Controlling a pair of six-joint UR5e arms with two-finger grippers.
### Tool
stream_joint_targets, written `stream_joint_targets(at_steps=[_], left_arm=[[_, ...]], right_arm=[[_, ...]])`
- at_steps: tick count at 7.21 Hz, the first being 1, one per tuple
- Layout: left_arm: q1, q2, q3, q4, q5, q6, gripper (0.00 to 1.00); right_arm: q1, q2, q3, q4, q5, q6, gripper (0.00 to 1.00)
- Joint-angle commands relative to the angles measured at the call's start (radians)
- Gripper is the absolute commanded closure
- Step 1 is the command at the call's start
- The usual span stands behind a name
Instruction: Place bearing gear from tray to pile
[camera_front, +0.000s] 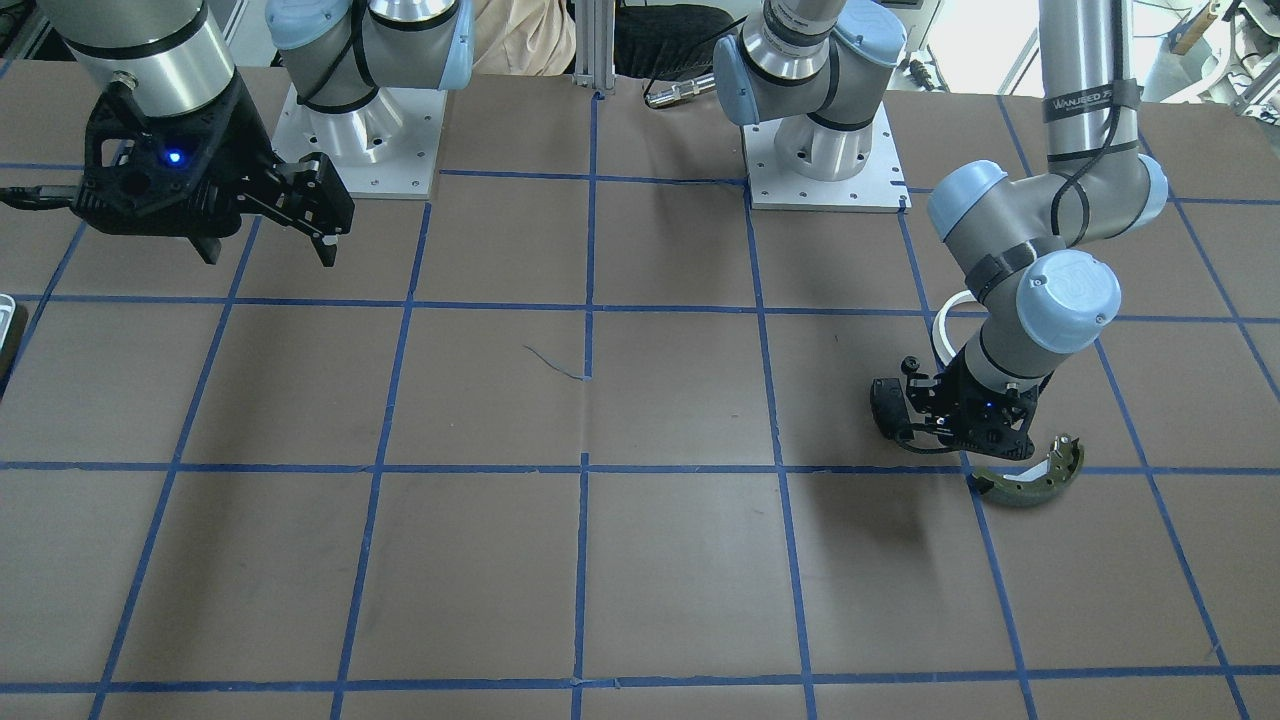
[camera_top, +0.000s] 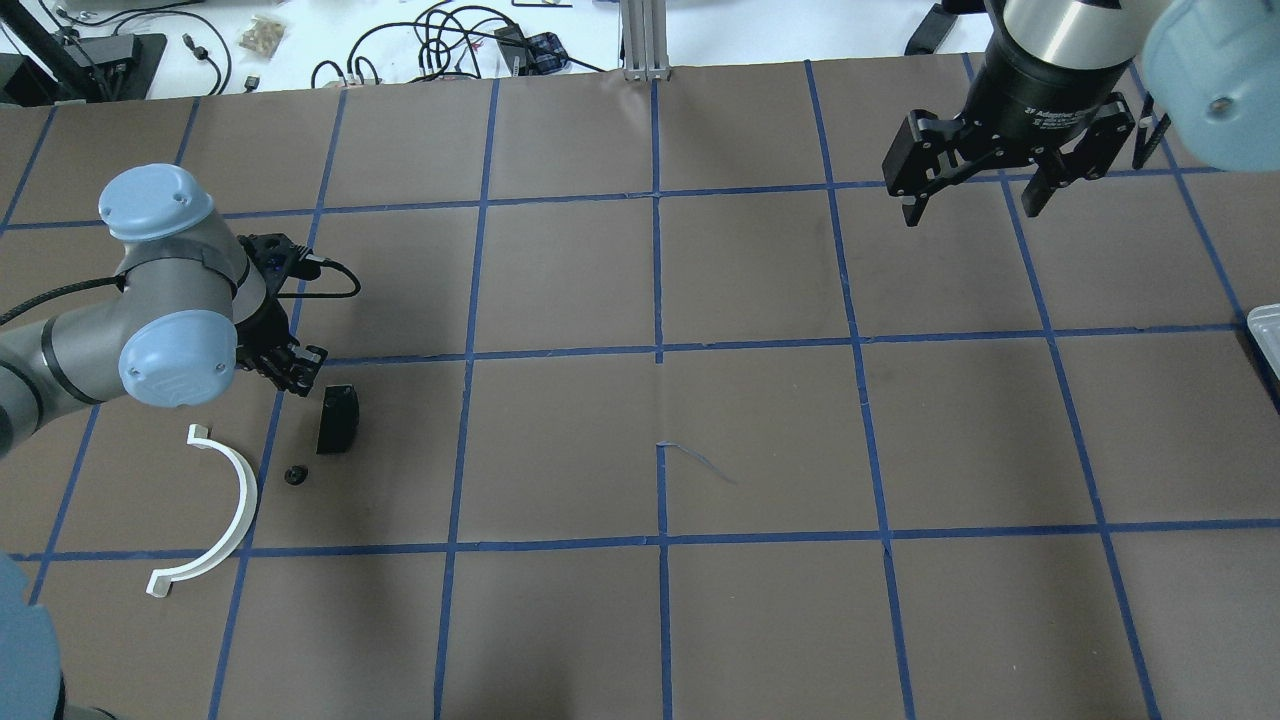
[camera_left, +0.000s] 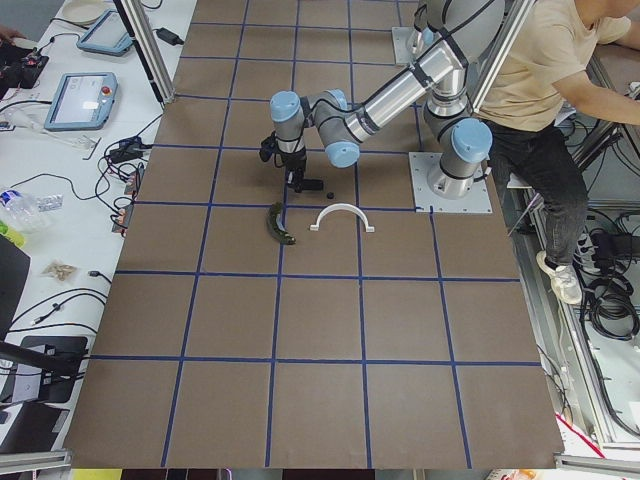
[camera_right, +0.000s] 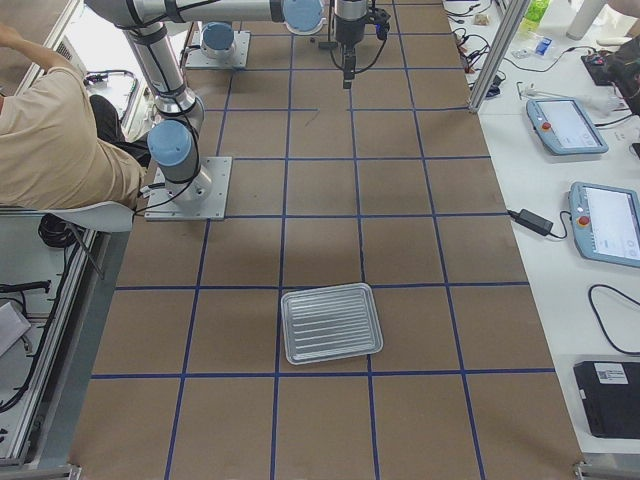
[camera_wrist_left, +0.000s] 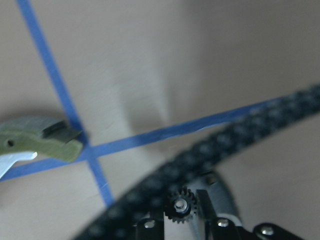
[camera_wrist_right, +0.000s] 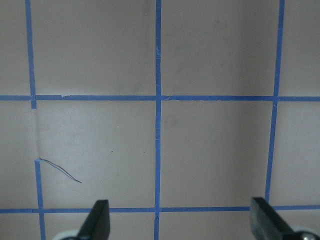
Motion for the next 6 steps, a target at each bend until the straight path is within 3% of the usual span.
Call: stream_joint_targets(at_steps=[1,4,5,6], left_arm=[[0.035,-0.001,-0.007,-0.036,-0.006,0.007,1.00],[0.063,-0.015,-0.011,-0.064,-0.056,0.002,1.00],[0.063,-0.013,-0.009,-0.060,-0.056,-0.001,0.95],[0.063,-0.010,-0.011,-0.063,-0.068,-0.022,0.14]], right_arm=[[-0.001,0.000,-0.006,-0.003,0.001,-0.005,0.00],[0.000,0.001,-0.009,-0.006,0.006,-0.008,0.00],[0.000,0.004,-0.001,-0.009,0.018,-0.003,0.00],[0.000,0.004,-0.004,-0.009,0.018,-0.003,0.00]])
